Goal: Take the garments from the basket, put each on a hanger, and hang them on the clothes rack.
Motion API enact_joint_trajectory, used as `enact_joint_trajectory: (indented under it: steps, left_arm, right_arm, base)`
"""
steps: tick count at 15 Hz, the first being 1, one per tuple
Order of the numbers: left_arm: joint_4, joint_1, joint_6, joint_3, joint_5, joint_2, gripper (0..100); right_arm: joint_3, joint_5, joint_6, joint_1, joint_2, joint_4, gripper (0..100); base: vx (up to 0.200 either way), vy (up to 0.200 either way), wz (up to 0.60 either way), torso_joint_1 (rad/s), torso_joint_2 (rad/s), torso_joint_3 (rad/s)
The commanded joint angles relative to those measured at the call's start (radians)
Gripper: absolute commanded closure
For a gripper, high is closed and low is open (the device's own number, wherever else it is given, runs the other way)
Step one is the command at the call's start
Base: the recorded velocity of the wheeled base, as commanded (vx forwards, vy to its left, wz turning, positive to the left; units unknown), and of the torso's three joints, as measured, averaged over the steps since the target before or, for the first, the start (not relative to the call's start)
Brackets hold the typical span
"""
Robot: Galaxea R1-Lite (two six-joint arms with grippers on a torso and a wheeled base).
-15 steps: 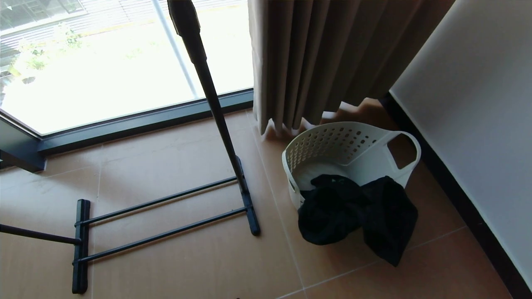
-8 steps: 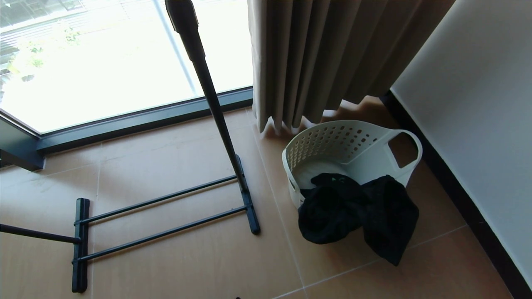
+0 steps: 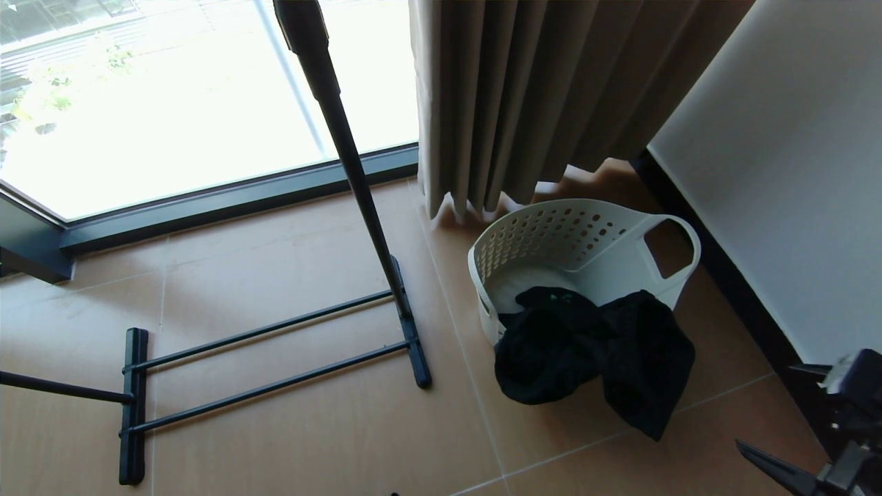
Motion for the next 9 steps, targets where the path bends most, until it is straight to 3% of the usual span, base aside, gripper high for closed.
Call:
enact_joint_trajectory:
  steps: [1,3,5,6,9]
  left_arm:
    - [0.000,0.000,0.000,0.000,0.000,0.001,0]
    - [0.000,0.000,0.000,0.000,0.000,0.001,0]
    - [0.000,0.000,0.000,0.000,0.000,0.001,0]
    - [0.000,0.000,-0.001,0.000,0.000,0.001,0]
    - [0.000,0.000,-0.001,0.000,0.000,0.001,0]
  right_arm:
    - [-0.144,-0.020,-0.233,-0.015,0.283,-0.005,0]
    - [-0.213,-0.066,-0.394,-0.016,0.370,-0.005,0]
    - [-0.239,-0.114,-0.449,-0.009,0.421,-0.014,0]
    - [-0.242,-0.175,-0.480,0.002,0.474,-0.078,0]
    - [-0.234,-0.203,-0.520,0.014,0.617,-0.302,0]
  base:
    - [0.000,0.000,0.00,0.000,0.00,0.000]
    - [0.000,0.000,0.00,0.000,0.00,0.000]
    - [0.000,0.000,0.00,0.000,0.00,0.000]
    - [0.000,0.000,0.00,0.000,0.00,0.000]
    - [0.000,0.000,0.00,0.000,0.00,0.000]
